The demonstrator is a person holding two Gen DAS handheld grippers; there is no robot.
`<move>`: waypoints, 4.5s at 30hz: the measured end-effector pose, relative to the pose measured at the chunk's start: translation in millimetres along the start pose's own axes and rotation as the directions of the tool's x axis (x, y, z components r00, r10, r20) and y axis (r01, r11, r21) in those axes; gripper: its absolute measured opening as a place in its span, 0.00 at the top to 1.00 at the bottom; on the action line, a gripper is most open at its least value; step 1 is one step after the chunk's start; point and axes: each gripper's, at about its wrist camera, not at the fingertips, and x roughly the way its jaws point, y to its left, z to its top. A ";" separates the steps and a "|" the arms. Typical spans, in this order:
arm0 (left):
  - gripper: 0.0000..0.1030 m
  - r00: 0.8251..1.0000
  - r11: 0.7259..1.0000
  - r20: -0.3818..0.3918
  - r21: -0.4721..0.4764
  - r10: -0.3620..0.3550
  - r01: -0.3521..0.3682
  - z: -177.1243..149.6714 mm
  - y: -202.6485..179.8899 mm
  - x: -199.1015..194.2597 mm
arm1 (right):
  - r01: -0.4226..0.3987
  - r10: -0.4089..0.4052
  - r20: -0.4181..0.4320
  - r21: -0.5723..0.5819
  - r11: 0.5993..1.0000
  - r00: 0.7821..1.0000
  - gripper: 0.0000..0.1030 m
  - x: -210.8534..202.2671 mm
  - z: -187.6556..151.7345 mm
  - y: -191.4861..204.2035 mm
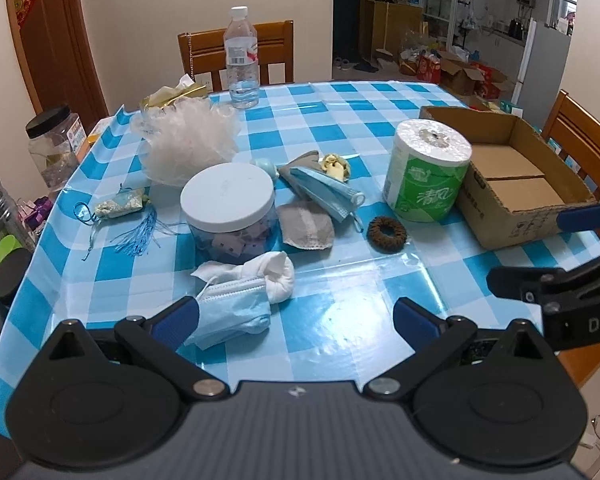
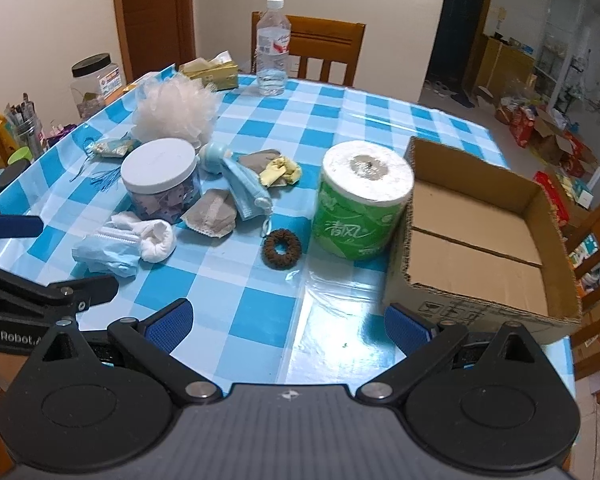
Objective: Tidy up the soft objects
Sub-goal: 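Lower the left gripper onto the blue mask while the right gripper approaches the brown hair tie, then close the left gripper on the blue mask while the right gripper grasps the brown hair tie, then carry both items into the cardboard box and open both grippers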
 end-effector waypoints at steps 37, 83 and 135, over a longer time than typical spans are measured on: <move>0.01 0.965 0.984 -0.199 0.001 -0.172 0.176 -26.5 47.2 112.0 | -0.066 0.060 -0.157 -0.034 0.997 0.986 0.00 87.5 15.4 12.0; 0.59 0.985 0.999 -0.170 0.006 -0.042 0.044 -21.8 38.2 104.9 | -0.107 0.098 -0.060 -0.178 0.978 0.993 0.58 173.0 39.6 4.8; 0.74 0.918 0.854 -0.181 0.338 -0.353 0.395 127.3 -100.4 44.1 | -0.041 0.040 0.097 0.008 0.999 0.994 0.17 47.9 39.5 -163.1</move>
